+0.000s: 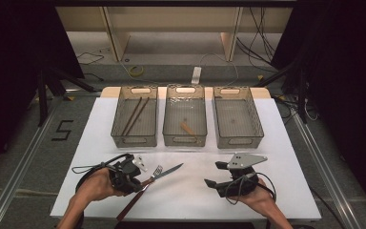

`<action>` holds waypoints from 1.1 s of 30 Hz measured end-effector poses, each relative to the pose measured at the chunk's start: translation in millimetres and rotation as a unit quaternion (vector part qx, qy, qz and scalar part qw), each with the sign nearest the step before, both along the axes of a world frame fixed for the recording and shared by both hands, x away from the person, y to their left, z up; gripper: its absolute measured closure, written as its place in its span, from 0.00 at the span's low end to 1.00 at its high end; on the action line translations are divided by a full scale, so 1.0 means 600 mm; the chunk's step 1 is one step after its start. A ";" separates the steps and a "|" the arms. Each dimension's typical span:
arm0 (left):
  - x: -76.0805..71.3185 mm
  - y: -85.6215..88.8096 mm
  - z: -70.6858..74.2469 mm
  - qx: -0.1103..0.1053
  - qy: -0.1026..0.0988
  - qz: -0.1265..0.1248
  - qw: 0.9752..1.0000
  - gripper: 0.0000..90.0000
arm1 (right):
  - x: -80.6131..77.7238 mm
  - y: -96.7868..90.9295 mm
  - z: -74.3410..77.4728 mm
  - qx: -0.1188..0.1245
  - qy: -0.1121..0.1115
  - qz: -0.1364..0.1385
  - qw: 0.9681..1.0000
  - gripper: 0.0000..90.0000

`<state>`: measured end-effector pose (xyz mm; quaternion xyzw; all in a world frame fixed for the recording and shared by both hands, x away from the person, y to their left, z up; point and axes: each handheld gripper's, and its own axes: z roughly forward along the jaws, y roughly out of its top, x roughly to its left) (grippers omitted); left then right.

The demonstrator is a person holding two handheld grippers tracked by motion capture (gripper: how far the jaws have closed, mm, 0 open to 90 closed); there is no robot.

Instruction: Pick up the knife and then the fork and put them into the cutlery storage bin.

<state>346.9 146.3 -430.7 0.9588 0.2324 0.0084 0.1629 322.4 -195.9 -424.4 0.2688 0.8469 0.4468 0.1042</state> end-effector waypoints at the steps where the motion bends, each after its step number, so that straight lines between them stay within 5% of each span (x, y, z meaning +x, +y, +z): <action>1: 0.000 -0.006 0.000 0.003 -0.001 -0.006 1.000 0.84 | -0.002 0.005 0.001 0.000 -0.002 0.007 1.000 0.32; 20: -0.006 -0.091 0.003 -0.005 0.017 -0.048 0.999 0.84 | -0.026 0.081 -0.004 -0.056 -0.036 0.088 0.994 0.34; 33: 0.002 -0.145 0.029 -0.012 0.038 -0.083 0.996 0.84 | -0.040 0.112 -0.015 -0.123 -0.083 0.130 0.980 0.39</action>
